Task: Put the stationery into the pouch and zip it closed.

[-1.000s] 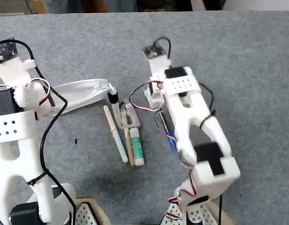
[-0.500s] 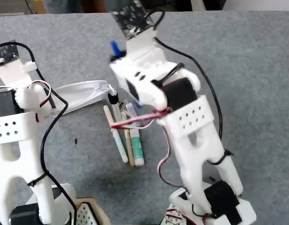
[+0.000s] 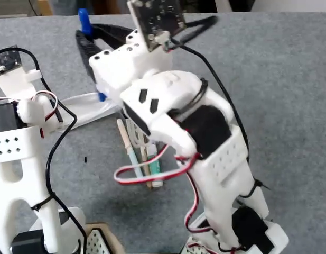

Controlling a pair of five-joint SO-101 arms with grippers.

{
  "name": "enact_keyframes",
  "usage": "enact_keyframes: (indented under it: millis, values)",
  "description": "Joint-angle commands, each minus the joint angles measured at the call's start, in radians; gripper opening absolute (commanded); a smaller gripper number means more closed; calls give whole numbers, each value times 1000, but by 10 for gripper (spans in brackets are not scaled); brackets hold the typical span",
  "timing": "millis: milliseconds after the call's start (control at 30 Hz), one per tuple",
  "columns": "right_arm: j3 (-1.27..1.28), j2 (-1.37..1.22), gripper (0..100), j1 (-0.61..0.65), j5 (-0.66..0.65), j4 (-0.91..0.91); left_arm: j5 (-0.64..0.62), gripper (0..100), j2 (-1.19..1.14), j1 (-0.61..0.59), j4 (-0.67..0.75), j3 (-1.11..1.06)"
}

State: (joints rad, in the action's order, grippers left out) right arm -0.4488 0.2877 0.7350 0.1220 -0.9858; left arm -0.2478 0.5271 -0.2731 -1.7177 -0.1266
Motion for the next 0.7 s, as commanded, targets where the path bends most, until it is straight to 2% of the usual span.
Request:
enact_keyframes:
  millis: [0, 300, 667]
  values:
    - [-102, -1, 12, 32, 46, -29, 2, 29, 2, 7, 18, -1]
    - [-70, -5, 12, 31, 78, -61, 2, 29, 9, 7, 18, -5]
    - [183, 22, 12, -2, 15, 124, 2, 29, 3, -10, 18, -10]
